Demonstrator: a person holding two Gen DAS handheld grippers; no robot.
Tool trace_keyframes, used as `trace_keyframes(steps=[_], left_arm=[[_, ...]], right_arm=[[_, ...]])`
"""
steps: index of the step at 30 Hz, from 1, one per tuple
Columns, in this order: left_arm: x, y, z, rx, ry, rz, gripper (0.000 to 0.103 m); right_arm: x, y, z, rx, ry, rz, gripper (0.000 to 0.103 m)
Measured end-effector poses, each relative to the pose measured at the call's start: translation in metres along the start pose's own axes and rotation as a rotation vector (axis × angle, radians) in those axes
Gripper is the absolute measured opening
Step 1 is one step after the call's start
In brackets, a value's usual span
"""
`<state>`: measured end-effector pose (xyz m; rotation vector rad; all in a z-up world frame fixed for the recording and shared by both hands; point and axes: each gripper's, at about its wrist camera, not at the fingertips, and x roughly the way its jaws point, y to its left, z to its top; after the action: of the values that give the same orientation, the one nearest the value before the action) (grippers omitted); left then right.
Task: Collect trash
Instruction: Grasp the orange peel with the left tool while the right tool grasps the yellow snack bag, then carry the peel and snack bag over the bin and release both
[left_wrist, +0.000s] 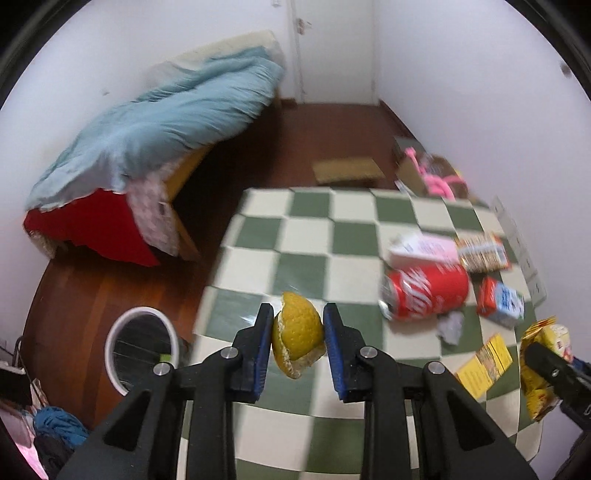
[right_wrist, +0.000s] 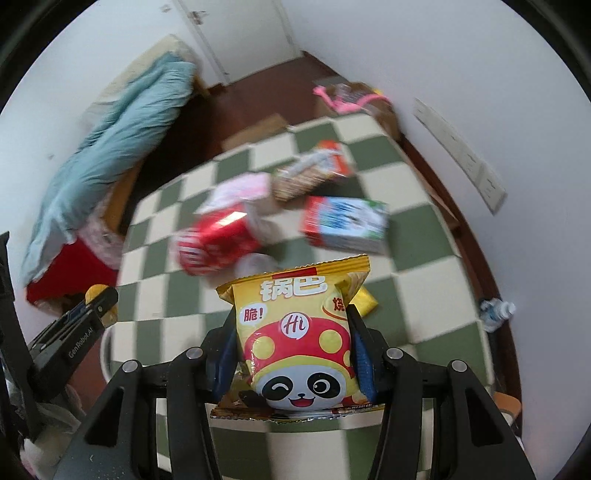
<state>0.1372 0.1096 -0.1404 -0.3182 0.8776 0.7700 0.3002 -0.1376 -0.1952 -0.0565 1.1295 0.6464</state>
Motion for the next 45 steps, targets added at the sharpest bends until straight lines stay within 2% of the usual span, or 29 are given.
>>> trace_keyframes(steps=[6,12,16,18,24,26,31,36,41,42,44,45], left_arm=[[-0.033,0.091,0.015,-0.088,-0.071,0.066,0.024],[-0.034,0.192,0.006,-0.192,-0.058,0.132,0.024],[-0.012,0.265,-0.017,-0.288,0.013,0.16,0.024],[0.004,0.294,-0.03,-0.345,0.062,0.141,0.024],[0.075,0.377,-0.08,-0.512,0.243,0.077,0.024],[0.099,0.396,-0.092,-0.558,0.292,0.039,0.024],[0.142,0.423,-0.113,-0.612,0.354,0.007,0.025],[0.167,0.439,-0.121,-0.635,0.396,-0.04,0.026],[0.181,0.446,-0.125,-0.66,0.425,-0.106,0.029],[0.182,0.448,-0.125,-0.667,0.426,-0.112,0.033],[0.18,0.452,-0.127,-0.678,0.42,-0.119,0.056],[0.179,0.455,-0.127,-0.685,0.411,-0.119,0.085]], right_arm=[[-0.009,0.083,0.008,-0.093,-0.02,0.106,0.054],[0.004,0.193,0.006,-0.209,0.004,0.22,0.054],[0.038,0.281,-0.012,-0.298,0.07,0.283,0.054],[0.058,0.315,-0.025,-0.33,0.109,0.298,0.054],[0.146,0.42,-0.083,-0.425,0.301,0.326,0.054],[0.176,0.441,-0.103,-0.442,0.362,0.321,0.054],[0.247,0.479,-0.138,-0.457,0.476,0.292,0.054],[0.301,0.5,-0.156,-0.49,0.515,0.247,0.054],[0.337,0.51,-0.163,-0.502,0.548,0.238,0.054],[0.342,0.512,-0.159,-0.502,0.554,0.239,0.054],[0.351,0.514,-0.157,-0.501,0.556,0.245,0.055],[0.354,0.516,-0.156,-0.501,0.556,0.247,0.056]])
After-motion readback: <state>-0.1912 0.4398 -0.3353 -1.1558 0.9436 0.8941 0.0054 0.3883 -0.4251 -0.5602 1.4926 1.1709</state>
